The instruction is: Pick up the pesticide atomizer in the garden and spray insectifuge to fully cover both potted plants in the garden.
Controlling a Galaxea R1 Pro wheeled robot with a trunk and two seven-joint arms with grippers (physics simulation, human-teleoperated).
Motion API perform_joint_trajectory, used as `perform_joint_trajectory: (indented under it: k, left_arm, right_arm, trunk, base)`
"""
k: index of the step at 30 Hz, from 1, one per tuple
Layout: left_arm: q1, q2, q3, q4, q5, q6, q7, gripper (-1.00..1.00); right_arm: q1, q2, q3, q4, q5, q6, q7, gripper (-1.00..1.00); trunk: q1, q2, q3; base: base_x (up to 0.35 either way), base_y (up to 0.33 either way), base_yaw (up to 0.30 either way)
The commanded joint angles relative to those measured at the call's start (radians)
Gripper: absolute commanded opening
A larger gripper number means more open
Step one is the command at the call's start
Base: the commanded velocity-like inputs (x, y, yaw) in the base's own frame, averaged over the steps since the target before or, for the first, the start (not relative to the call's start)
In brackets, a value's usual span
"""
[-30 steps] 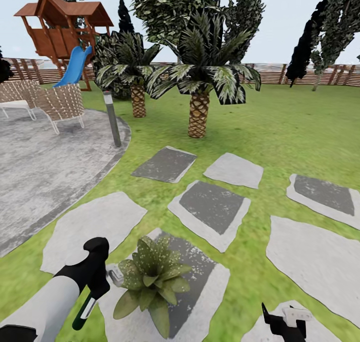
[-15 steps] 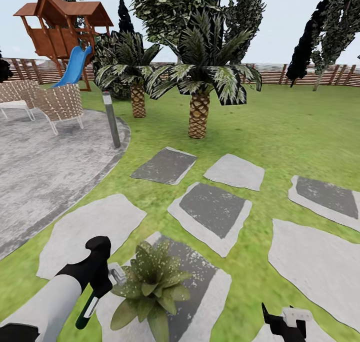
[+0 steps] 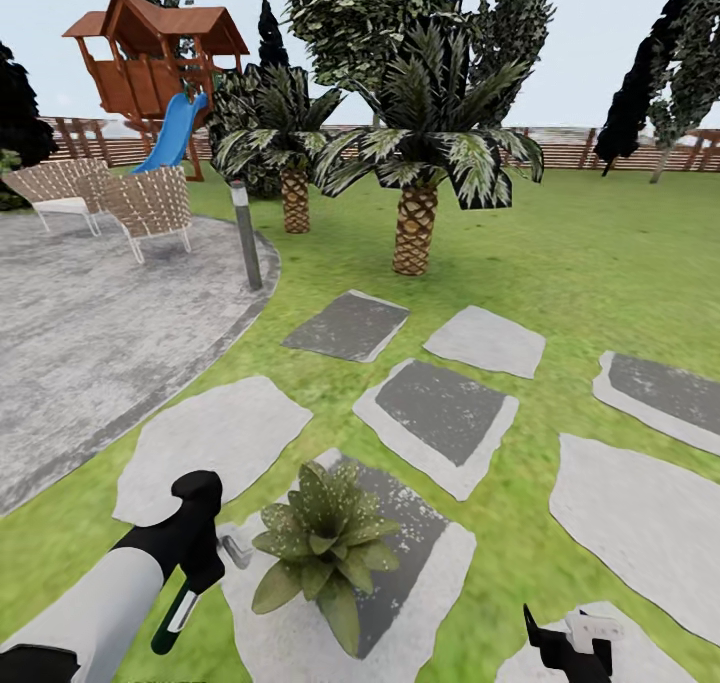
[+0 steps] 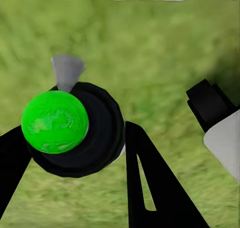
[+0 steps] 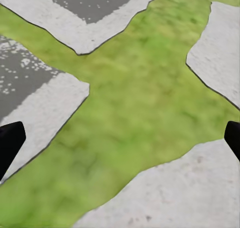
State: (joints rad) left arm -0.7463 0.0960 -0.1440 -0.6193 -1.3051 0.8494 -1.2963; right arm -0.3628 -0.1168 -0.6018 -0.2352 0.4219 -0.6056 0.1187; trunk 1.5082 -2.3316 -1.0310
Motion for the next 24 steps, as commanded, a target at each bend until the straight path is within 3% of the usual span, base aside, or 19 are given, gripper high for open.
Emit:
perform_joint_trajectory:
  k: [1,6,19,24]
  left_arm:
    - [-0.008,0.001,-0.005,-0.002,-0.005,0.009,-0.01,-1.0]
    - [-0.049,0.0,-0.006,0.0,-0.006,0.011,-0.012,-1.0]
    - [-0.037,0.015,-0.005,0.015,-0.007,0.008,-0.002,-1.0]
    - [-0.019,0.005,-0.008,0.016,-0.005,0.008,-0.001,-1.0]
  right_arm:
    - [-0.001,0.0,-0.009,0.0,0.0,-0.003,0.01,1.0]
    - [-0.001,0.0,-0.009,0.0,0.0,-0.003,0.01,1.0]
    - [-0.001,0.0,-0.009,0.0,0.0,-0.003,0.01,1.0]
    - [-0.001,0.0,-0.009,0.0,0.0,-0.003,0.01,1.0]
  trunk:
    - [0.0,0.0,-0.001]
    - [0.0,0.0,-0.001]
    - [0.0,0.0,-0.001]
    - [0.0,0.0,-0.001]
  base:
    - [-0.002,0.005,0.048]
    - [-0.001,0.001,0.011]
    - [0.08,0.083,0.0]
    - [0.001,0.001,0.0]
